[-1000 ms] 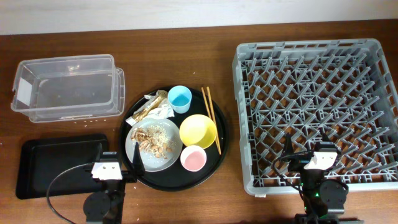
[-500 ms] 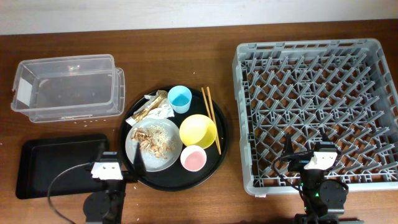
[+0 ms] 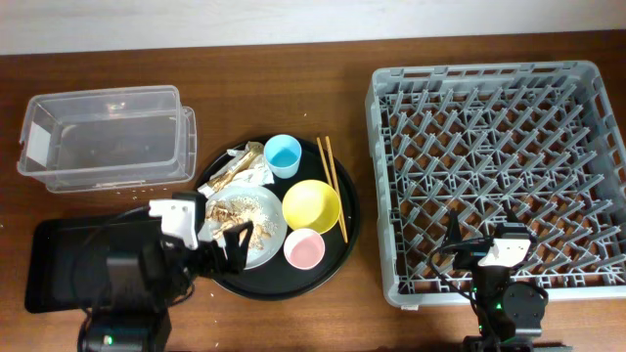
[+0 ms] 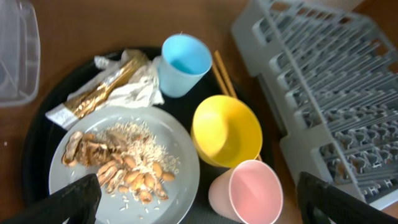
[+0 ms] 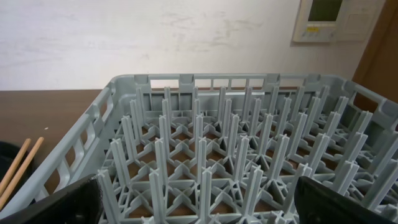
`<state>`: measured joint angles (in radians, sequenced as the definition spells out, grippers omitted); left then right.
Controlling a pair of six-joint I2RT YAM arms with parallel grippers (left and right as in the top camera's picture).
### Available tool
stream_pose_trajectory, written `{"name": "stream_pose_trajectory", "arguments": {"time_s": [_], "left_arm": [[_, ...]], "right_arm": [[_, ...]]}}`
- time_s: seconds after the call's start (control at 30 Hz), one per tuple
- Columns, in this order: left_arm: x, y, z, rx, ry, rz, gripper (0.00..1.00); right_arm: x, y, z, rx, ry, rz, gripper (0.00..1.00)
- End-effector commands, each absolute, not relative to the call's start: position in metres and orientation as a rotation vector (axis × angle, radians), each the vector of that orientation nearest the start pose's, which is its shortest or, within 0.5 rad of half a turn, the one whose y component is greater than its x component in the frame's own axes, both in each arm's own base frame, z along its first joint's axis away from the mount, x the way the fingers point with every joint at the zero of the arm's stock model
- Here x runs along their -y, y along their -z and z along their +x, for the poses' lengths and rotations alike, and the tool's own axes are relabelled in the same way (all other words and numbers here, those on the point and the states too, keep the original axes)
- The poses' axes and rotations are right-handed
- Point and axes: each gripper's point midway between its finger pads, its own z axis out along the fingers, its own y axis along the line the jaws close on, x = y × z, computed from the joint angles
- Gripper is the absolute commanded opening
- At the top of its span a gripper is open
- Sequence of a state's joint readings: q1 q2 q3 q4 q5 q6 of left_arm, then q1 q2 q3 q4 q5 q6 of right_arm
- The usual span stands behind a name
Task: Sort waste into correct bins and load items into the dishwasher rack
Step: 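Grasp the gold wrapper with the left gripper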
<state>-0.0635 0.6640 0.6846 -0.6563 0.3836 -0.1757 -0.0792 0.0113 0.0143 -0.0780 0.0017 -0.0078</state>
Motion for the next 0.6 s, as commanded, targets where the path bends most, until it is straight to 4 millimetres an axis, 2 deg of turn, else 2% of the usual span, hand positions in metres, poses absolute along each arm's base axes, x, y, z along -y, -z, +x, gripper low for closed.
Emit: {"name": "stream_pose_trajectory", "arguments": {"time_s": [0.0,0.03,0.07,0.1,0.17,0.2,0.27,0.3,0.33,0.37,0.43,0.47,0.57], "left_arm": [[0.085,-0.204,0.268,-2.367,0.535,0.207,0.99],[0.076,-0.197,0.280,-2.484,0.476,0.159,0.99],[0.063,-0.184,0.287,-2.643,0.358,0.113,0.99],[0.058,-0.172,0.296,-2.746,0.280,0.105,0.99],[0.064,-0.145,0.320,-2.799,0.300,0.109,0.99],[0.065,-0.124,0.332,-2.831,0.303,0.103,0.99],[0.067,-0.111,0.355,-2.799,0.303,0.106,0.99],[0.068,-0.115,0.369,-2.739,0.295,0.112,0.99],[0.065,-0.120,0.382,-2.683,0.265,0.114,0.92],[0.061,-0.126,0.403,-2.600,0.208,0.142,0.69],[0.064,-0.111,0.409,-2.600,0.184,0.277,0.68],[0.063,-0.097,0.410,-2.617,0.159,0.376,0.68],[0.064,-0.083,0.419,-2.616,0.158,0.382,0.63]], "right_arm": [[0.022,-0.156,0.245,-1.649,0.080,0.067,0.99],[0.022,-0.156,0.245,-1.649,0.080,0.067,0.99],[0.022,-0.156,0.245,-1.649,0.080,0.067,0.99],[0.022,-0.156,0.245,-1.649,0.080,0.067,0.99],[0.022,-0.156,0.245,-1.649,0.080,0.067,0.99],[0.022,-0.156,0.245,-1.649,0.080,0.067,0.99],[0.022,-0.156,0.245,-1.649,0.080,0.067,0.99],[0.022,-0.156,0.245,-1.649,0.080,0.067,0.99],[0.022,-0.156,0.245,-1.649,0.080,0.067,0.99],[0.022,-0.156,0.245,-1.649,0.080,0.067,0.99],[0.022,-0.156,0.245,-1.649,0.080,0.067,0.99],[0.022,-0.156,0.245,-1.649,0.080,0.067,0.99],[0.022,-0.156,0.245,-1.649,0.080,0.067,0.99]]}}
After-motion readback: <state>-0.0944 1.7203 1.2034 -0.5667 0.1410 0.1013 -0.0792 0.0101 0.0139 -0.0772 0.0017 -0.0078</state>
